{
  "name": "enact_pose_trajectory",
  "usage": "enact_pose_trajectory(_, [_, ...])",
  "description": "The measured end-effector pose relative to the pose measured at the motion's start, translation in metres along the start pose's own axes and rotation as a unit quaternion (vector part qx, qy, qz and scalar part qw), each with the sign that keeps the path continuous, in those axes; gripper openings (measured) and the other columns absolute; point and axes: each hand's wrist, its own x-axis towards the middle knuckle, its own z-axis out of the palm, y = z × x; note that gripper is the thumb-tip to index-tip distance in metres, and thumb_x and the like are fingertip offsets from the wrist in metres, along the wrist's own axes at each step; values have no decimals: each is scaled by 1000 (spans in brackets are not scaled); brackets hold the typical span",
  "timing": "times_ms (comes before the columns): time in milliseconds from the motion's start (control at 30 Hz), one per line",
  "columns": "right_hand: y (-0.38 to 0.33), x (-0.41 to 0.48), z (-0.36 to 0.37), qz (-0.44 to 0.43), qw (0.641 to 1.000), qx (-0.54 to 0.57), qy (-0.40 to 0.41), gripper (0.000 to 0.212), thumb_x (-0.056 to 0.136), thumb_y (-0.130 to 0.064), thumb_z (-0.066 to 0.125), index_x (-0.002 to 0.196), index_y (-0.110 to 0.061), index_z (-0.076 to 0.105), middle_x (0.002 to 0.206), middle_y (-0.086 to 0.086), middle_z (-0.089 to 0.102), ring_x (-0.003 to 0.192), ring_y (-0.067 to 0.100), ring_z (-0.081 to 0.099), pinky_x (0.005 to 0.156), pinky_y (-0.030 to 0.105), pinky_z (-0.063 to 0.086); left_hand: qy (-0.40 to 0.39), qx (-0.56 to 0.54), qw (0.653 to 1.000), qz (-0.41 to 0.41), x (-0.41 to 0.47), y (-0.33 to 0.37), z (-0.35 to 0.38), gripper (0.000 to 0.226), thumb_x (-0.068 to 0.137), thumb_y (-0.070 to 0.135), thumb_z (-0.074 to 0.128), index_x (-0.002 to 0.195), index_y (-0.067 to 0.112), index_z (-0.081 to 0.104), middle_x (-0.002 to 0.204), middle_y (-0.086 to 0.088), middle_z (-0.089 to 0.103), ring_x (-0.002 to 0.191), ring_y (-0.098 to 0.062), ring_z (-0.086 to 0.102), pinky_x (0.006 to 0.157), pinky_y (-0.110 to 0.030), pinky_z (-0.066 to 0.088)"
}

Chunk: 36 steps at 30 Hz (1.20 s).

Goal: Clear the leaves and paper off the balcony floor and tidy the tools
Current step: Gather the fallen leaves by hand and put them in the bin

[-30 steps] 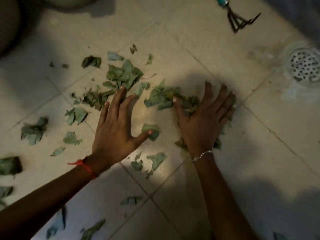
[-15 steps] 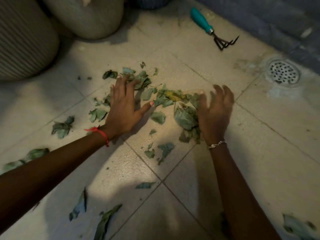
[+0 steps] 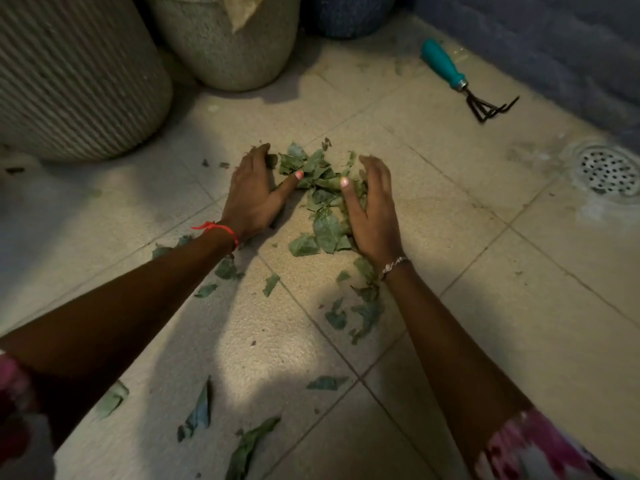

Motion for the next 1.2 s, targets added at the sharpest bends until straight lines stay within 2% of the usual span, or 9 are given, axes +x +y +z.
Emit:
enact_pose_trajectory(133, [-3,50,11,22,989,-120,-80,61,96,-51,35,147,-20,26,157,3,15,144,19,17,117,42,17,-24,-67,997,11,3,-9,4,79,84,59,38,145,12,26,145,-8,40,130,-25,38,111,-41,28])
enact_pose_trajectory(233, [-12,71,23,-13,980,-116,-159,53,98,-48,32,146,-24,30,155,-3,25,142,12,21,118,34,8,-49,-171,984,-8,5,-14,2,80,82,63,39,147,18,22,149,-5,36,133,-19,36,111,-37,30])
enact_pose_trajectory(433, [-21,56,36,-13,975,57,-216,34,97,-37,42,113,-18,64,116,-3,64,109,14,58,99,41,43,-43,-349,935,-34,4,-8,0,51,89,44,46,132,17,43,131,-7,53,121,-17,52,105,-31,41])
enact_pose_trajectory(567, [-20,43,29,40,940,315,-123,31,90,-25,46,87,-2,66,90,11,67,90,23,64,87,34,50,-6,-480,875,-69,-5,0,-3,39,87,36,42,113,9,54,112,-17,62,110,-28,60,99,-37,46])
enact_pose_trajectory(733, [-31,28,31,48,965,181,-182,36,96,-33,42,116,-11,62,111,0,65,105,12,60,94,32,49,-18,-468,882,-60,-20,6,2,38,89,35,41,113,10,56,114,-10,63,114,-21,59,98,-29,47])
enact_pose_trajectory(867, [-34,13,15,49,964,165,-204,31,97,-32,44,106,-15,68,102,5,71,100,17,65,95,43,49,-1,-497,861,-104,-30,7,-6,36,99,35,35,114,8,53,99,-9,66,95,-18,65,91,-29,48])
enact_pose_trajectory(933, [-32,3,3,57,959,224,-163,34,94,-31,44,103,-9,69,100,11,71,98,22,66,94,45,49,25,-475,874,-99,-34,1,-17,36,103,29,29,114,5,53,99,-10,66,93,-18,66,88,-28,49])
enact_pose_trajectory(1067, [-23,-14,-6,61,974,193,-99,32,97,-27,45,115,-9,64,107,17,67,100,30,62,91,44,49,44,-274,960,-26,-30,-21,-37,34,102,22,35,126,2,50,121,-5,55,109,-11,52,92,-15,41])
enact_pose_trajectory(1200, [-21,-21,6,64,987,81,-125,55,88,-51,42,130,-18,55,130,-1,57,122,13,50,106,40,40,15,-45,998,-33,-6,-58,-41,52,100,34,40,142,5,34,150,-13,31,138,-24,28,115,-34,20])
